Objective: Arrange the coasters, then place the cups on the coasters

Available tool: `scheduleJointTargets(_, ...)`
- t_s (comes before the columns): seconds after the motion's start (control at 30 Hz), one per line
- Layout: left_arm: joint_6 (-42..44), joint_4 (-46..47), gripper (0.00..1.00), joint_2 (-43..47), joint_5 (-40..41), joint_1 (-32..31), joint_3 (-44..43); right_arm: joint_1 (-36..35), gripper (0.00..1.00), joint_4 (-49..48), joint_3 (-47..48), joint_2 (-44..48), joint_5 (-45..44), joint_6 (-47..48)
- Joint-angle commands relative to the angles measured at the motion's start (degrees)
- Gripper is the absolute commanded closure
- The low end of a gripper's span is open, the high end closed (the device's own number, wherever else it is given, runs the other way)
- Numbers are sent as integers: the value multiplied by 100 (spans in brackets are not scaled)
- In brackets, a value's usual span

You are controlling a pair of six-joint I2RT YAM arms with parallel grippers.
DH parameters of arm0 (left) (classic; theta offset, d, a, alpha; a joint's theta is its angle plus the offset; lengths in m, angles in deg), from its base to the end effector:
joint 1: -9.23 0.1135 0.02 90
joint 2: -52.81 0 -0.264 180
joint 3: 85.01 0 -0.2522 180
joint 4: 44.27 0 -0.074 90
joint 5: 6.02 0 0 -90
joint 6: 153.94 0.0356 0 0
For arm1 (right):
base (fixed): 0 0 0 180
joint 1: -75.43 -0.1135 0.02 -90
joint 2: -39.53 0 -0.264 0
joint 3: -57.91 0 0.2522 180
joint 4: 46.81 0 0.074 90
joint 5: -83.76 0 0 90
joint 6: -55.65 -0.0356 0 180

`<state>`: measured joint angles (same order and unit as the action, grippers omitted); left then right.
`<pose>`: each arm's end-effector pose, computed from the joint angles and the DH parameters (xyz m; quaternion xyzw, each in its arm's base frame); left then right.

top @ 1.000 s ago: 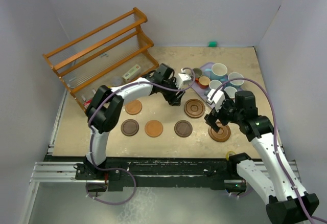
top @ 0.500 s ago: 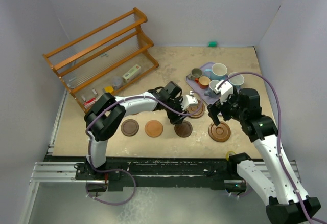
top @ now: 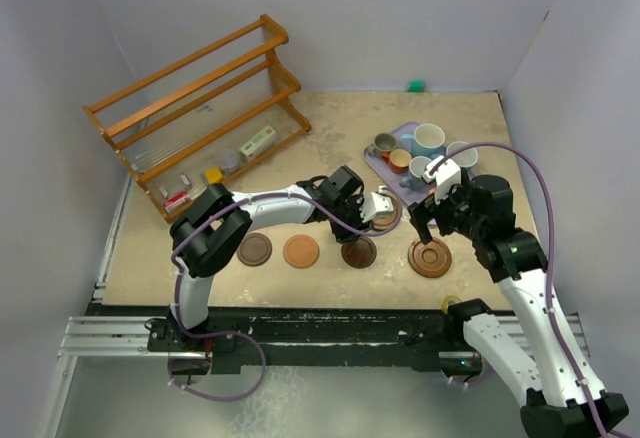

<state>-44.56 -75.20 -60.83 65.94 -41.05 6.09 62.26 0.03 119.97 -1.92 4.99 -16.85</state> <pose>0.2572 -0.3268 0.1607 0.5769 0.7482 -0.2220 0.2410 0.1502 0.0423 0.3289 -0.2733 0.8013 0.0632 0.5284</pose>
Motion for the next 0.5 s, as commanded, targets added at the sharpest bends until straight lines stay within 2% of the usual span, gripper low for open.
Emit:
scheduleJointTargets(0.0, 333, -232, 60, -137, 437, 13, -12, -3, 0, -186, -8, 94, -88, -33)
scheduleJointTargets(0.27, 331, -171, 71, -7, 732, 483, 251, -9, 0, -181, -6, 98, -76, -15)
scheduleJointTargets(0.47, 346, -42, 75, 154, 966, 953, 535, -5, 0, -184, -38, 157, -76, -4)
